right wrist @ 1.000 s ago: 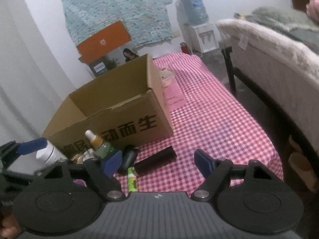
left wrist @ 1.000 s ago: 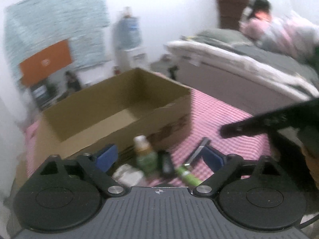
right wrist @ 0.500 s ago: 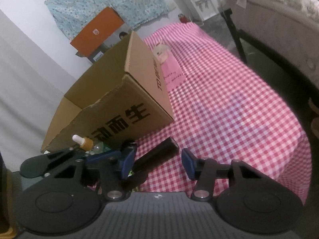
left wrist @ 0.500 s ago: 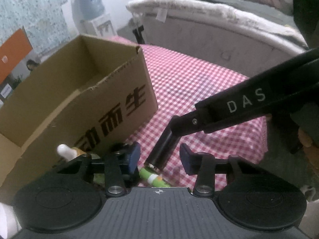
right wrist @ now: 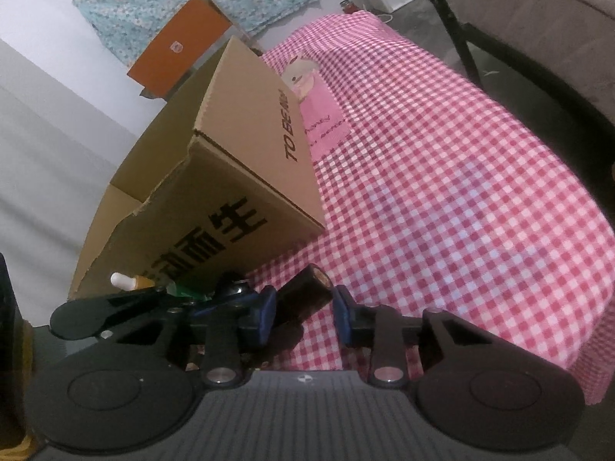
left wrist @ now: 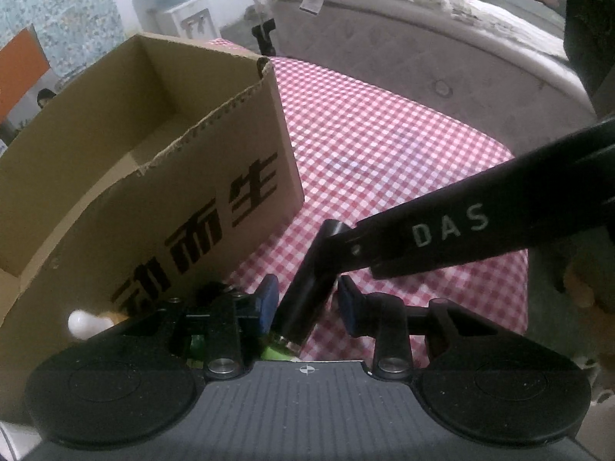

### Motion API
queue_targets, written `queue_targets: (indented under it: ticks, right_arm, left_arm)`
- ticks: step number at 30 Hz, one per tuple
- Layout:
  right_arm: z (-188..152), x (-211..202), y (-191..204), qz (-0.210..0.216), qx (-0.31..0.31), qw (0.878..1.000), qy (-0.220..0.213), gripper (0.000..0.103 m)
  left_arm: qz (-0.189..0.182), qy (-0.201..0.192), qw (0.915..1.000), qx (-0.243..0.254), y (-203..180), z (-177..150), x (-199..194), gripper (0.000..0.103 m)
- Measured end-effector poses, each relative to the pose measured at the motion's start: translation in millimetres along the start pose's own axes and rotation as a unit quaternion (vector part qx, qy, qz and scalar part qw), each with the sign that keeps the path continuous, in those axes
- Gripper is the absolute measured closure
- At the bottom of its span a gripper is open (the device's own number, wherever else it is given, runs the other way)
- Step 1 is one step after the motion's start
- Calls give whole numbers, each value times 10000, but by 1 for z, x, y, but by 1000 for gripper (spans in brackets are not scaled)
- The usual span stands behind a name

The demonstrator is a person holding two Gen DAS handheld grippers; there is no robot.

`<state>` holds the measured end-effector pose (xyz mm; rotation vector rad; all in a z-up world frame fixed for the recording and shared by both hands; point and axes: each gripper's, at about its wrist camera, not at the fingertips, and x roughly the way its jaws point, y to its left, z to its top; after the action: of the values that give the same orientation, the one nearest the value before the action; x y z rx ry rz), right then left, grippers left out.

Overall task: Organize rigid objects
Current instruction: 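Grasp the black cylinder with the right gripper, then carry the black cylinder into the box and open the right gripper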

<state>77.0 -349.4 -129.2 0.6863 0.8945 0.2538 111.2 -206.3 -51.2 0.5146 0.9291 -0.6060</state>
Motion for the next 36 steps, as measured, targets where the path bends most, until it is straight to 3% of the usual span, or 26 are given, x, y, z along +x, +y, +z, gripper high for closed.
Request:
queue_targets:
  ticks: [4,8,15,27,36]
  right_arm:
    - [6,7,2,56,44,10000,31,69]
    - [10,14,1,160,114,9998,72,69]
    - [10,21,5,367,216,9990,146,71]
    - [0,-21,51,520,-272,9976,-374,71]
    - [-4,-59,108,719,-1052,9884,-829,71]
  left_arm:
    - [-52,38,10000,-65,3,3,1,71]
    - [-81,51,9998,-160,6,5,4,81]
    - [-80,-98,9996,-267,7,3,-2,82]
    - [112,-905,9949,-423,9,-8,-60,82]
    - [400,-1619,9833,-724,20,-19,-119,82]
